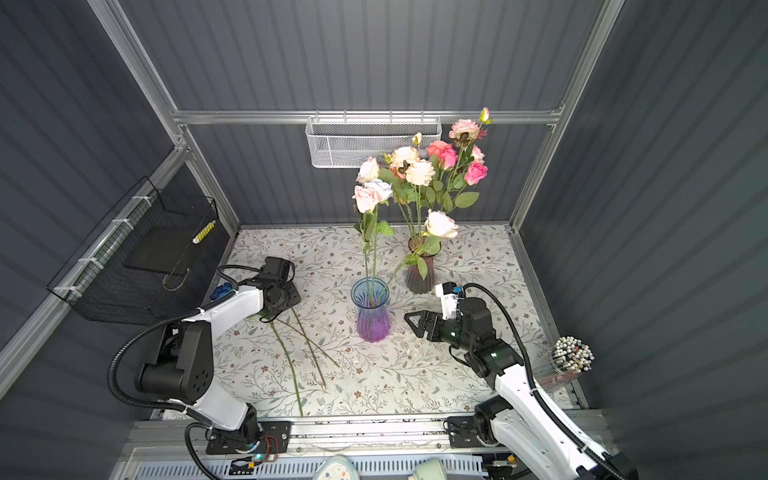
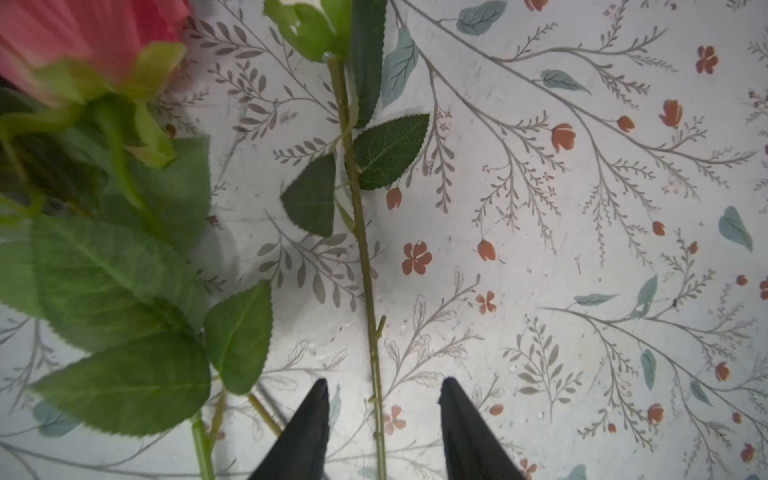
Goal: Arrange the flowers into the vase
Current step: 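Move the left gripper back down to the loose roses, then grasp a loose white rose stem with the left gripper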
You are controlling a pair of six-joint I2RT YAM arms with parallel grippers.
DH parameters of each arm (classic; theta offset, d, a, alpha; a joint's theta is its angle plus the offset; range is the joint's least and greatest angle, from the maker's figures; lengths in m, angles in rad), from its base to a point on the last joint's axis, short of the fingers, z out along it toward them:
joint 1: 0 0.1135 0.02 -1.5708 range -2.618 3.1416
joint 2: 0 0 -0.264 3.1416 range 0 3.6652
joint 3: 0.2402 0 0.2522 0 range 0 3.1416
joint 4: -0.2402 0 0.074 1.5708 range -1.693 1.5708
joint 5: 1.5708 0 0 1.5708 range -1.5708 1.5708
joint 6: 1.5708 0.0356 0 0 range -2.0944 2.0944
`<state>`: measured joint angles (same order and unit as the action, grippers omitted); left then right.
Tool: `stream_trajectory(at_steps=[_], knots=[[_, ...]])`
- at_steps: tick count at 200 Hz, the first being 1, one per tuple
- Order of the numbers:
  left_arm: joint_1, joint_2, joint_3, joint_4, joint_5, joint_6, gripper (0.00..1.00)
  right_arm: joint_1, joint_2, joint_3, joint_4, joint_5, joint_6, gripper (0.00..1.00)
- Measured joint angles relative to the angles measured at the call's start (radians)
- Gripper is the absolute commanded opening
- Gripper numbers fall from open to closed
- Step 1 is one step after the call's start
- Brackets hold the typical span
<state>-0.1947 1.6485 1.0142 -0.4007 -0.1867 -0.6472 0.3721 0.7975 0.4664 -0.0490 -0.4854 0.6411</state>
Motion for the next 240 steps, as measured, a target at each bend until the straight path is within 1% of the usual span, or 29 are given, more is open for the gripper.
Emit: stream_trajectory(at_steps=[16, 57, 70, 86, 121, 154, 186, 216, 240], knots=[[0.022, 0.035, 0.019, -0.004, 0.024, 0.011, 0.36, 0.000, 0.005, -0.003, 0.017, -0.008, 0.010, 0.81], [0.057, 0.121, 0.056, -0.008, 0.058, 0.042, 0.29, 0.000, 0.010, -0.003, 0.044, -0.017, 0.015, 0.81], [0.059, 0.132, 0.063, -0.011, 0.058, 0.050, 0.28, 0.000, 0.011, -0.003, 0.049, -0.018, 0.015, 0.81], [0.059, 0.140, 0.070, -0.010, 0.059, 0.058, 0.24, 0.000, 0.015, -0.003, 0.055, -0.021, 0.017, 0.81], [0.059, 0.163, 0.081, -0.003, 0.072, 0.073, 0.20, 0.000, 0.023, -0.003, 0.059, -0.025, 0.022, 0.81], [0.061, 0.163, 0.082, 0.000, 0.088, 0.087, 0.07, 0.000, 0.019, -0.003, 0.058, -0.024, 0.024, 0.81], [0.061, 0.163, 0.082, 0.005, 0.122, 0.093, 0.00, 0.000, 0.002, -0.003, 0.048, -0.023, 0.023, 0.81], [0.061, 0.154, 0.082, 0.006, 0.170, 0.089, 0.00, 0.000, -0.010, 0.002, 0.023, -0.018, 0.013, 0.81], [0.061, 0.100, 0.082, 0.006, 0.203, 0.083, 0.00, 0.000, -0.011, 0.018, -0.003, -0.011, 0.003, 0.81]])
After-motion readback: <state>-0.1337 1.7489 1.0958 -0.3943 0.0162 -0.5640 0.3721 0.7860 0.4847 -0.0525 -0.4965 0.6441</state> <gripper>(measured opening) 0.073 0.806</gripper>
